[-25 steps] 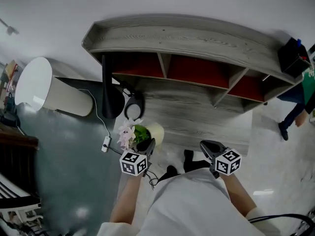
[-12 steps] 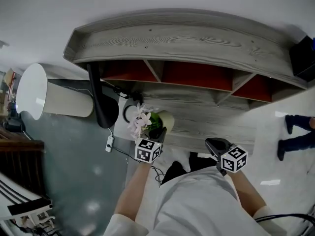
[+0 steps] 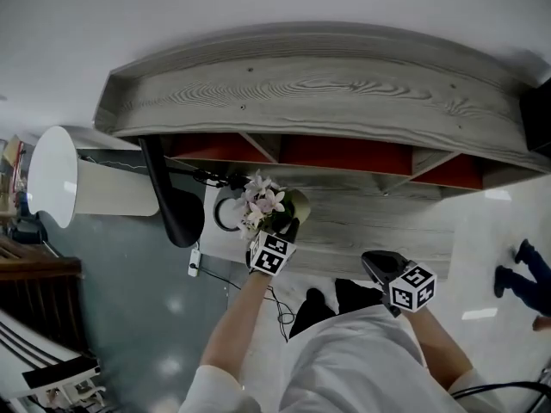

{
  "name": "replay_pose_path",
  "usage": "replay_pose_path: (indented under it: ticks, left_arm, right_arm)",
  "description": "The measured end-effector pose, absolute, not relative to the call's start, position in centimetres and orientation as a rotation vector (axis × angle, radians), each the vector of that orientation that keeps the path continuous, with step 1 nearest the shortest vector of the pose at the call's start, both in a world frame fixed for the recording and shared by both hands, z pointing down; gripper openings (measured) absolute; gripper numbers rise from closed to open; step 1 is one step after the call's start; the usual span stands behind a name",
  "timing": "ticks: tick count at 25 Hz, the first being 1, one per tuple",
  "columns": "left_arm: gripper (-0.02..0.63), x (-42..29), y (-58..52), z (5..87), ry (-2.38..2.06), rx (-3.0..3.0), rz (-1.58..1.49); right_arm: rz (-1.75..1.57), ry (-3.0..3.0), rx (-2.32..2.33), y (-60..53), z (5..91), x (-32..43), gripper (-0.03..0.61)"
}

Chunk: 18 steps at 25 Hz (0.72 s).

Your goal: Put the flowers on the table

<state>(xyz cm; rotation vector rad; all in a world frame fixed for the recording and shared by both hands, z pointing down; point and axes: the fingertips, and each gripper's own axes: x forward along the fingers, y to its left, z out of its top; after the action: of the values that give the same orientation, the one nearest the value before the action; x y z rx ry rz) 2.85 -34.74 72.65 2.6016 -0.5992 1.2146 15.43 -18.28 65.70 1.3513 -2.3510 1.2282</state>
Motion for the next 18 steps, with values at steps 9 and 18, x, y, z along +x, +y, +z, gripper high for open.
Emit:
replay_pose_path:
  ticks: [9, 18]
  left_arm:
    - [0.052, 5.5, -38.2, 76.7, -0.497, 2.663, 1.395]
    - [0.053, 6.8, -40.1, 80.5, -0.454, 2.673, 1.54]
  right_arm:
    - [1.216, -2.342, 1.308, -19.5, 66.3, 15.6, 0.02]
    - [1.249, -2.321, 1.283, -19.4, 67.7, 15.7, 0.02]
